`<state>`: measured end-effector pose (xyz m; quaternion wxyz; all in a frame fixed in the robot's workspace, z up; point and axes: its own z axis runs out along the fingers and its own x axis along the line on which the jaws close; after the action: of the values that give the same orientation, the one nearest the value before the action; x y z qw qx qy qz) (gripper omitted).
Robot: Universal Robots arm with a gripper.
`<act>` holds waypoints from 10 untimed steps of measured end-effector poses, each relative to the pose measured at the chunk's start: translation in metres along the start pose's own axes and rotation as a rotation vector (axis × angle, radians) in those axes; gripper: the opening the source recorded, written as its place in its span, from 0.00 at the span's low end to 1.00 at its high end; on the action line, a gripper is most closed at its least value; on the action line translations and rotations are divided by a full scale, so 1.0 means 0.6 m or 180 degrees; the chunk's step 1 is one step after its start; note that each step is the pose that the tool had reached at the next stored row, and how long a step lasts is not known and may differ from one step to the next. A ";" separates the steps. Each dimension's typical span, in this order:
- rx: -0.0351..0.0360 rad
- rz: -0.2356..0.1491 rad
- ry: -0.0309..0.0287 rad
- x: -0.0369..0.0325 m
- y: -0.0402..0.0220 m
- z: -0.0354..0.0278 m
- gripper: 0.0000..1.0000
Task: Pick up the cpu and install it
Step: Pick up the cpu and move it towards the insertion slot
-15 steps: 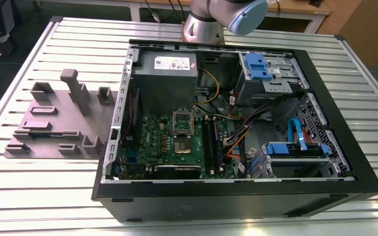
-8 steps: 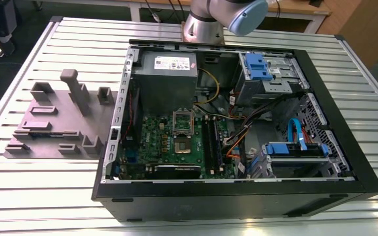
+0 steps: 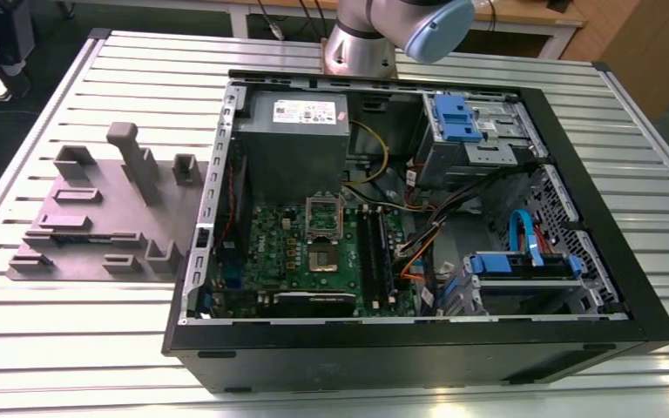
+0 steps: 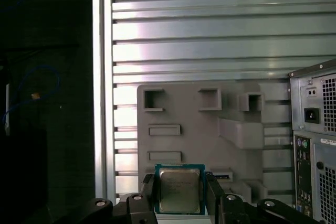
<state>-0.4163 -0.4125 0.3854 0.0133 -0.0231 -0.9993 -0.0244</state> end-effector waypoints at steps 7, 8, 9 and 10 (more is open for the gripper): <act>0.0000 0.0000 0.0000 -0.003 0.000 0.000 0.47; 0.0000 0.0000 0.0000 -0.004 0.000 0.000 0.47; 0.0000 0.0000 0.0000 -0.004 0.000 0.000 0.47; 0.0000 0.0000 0.0000 -0.005 0.000 0.000 0.47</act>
<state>-0.4134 -0.4125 0.3855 0.0133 -0.0231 -0.9993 -0.0244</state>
